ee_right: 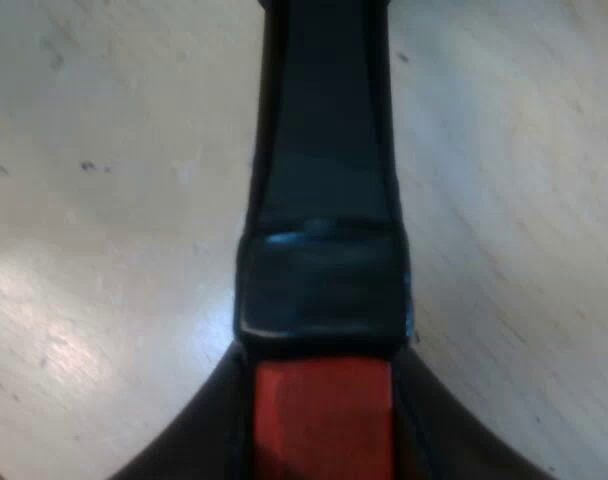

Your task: Grind coffee beans and then tamp

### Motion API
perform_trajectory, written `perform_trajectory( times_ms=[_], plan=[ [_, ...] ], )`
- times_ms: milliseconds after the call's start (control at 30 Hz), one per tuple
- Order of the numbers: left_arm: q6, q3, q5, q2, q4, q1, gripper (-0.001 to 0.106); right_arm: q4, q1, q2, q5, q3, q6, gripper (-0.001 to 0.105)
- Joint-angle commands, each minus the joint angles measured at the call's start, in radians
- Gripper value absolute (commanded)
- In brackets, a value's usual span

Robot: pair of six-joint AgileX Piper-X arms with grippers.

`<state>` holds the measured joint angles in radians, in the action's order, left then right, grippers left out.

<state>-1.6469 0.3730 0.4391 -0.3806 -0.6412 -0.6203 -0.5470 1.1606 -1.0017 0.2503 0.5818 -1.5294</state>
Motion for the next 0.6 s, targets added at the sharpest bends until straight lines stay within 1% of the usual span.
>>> perform_trajectory(
  times_ms=[33,133,333,433,500,567,600],
  plan=[
    [-0.010,0.005,-0.002,-0.029,0.012,-0.005,0.074,0.057,-0.001,0.012,0.014,-0.029,-0.008,0.000],
    [-0.008,0.005,-0.002,-0.055,0.012,-0.005,0.074,0.057,-0.001,0.014,0.014,-0.065,-0.003,0.000],
    [-0.008,0.005,-0.002,-0.064,0.012,-0.005,0.074,0.061,-0.001,0.014,0.012,-0.103,0.002,0.000],
    [-0.008,0.005,-0.002,-0.064,0.012,-0.005,0.074,0.079,-0.001,0.014,-0.034,-0.127,0.002,0.000],
    [-0.008,0.005,-0.002,-0.064,0.012,-0.005,0.074,0.085,-0.001,0.014,-0.040,-0.133,0.002,0.000],
    [-0.008,0.005,-0.002,-0.064,0.012,-0.005,0.074,0.086,-0.001,0.014,-0.047,-0.143,0.002,0.003],
    [-0.008,0.005,-0.002,-0.064,0.012,-0.005,0.074,0.086,-0.001,0.014,-0.047,-0.143,0.002,0.009]
  ],
)
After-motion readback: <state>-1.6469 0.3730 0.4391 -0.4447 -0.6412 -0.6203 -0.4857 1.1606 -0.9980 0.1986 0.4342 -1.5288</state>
